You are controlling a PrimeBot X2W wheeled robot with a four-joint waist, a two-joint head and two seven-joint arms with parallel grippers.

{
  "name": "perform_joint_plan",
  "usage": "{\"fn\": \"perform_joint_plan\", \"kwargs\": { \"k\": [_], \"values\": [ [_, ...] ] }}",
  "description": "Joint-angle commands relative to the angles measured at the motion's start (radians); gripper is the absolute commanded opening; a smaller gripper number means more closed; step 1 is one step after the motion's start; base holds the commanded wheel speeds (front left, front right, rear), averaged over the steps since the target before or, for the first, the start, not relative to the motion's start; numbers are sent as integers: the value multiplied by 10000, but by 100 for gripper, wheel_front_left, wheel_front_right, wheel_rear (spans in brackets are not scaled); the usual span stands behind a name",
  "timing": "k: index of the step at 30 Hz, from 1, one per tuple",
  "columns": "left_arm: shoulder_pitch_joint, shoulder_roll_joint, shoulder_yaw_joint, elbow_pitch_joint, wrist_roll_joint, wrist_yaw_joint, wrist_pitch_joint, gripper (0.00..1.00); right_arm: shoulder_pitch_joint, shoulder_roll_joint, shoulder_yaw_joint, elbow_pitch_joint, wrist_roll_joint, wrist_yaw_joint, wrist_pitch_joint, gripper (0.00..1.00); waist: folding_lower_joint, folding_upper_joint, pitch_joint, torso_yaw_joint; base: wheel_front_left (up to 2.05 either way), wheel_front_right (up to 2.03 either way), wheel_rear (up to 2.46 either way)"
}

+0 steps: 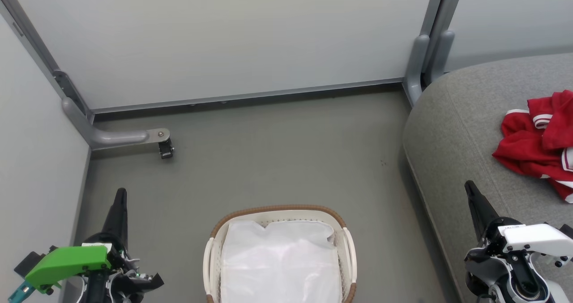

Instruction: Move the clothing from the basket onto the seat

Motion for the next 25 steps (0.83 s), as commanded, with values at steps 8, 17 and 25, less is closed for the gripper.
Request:
{"fn": "perform_joint_plan", "kwargs": {
  "k": [8, 17, 25],
  "values": [
    [-100, 69, 26, -15, -30, -43, 36, 0, 25, -59, -21, -34, 36, -3, 30, 0, 0, -1, 0, 0, 0, 0, 0],
    [-100, 69, 25, -16, -30, -43, 35, 0, 25, -59, -20, -33, 37, -3, 29, 0, 0, -1, 0, 0, 0, 0, 0],
    [-100, 69, 25, -16, -30, -43, 35, 0, 25, -59, -20, -33, 37, -3, 29, 0, 0, -1, 0, 0, 0, 0, 0]
  ]
}}
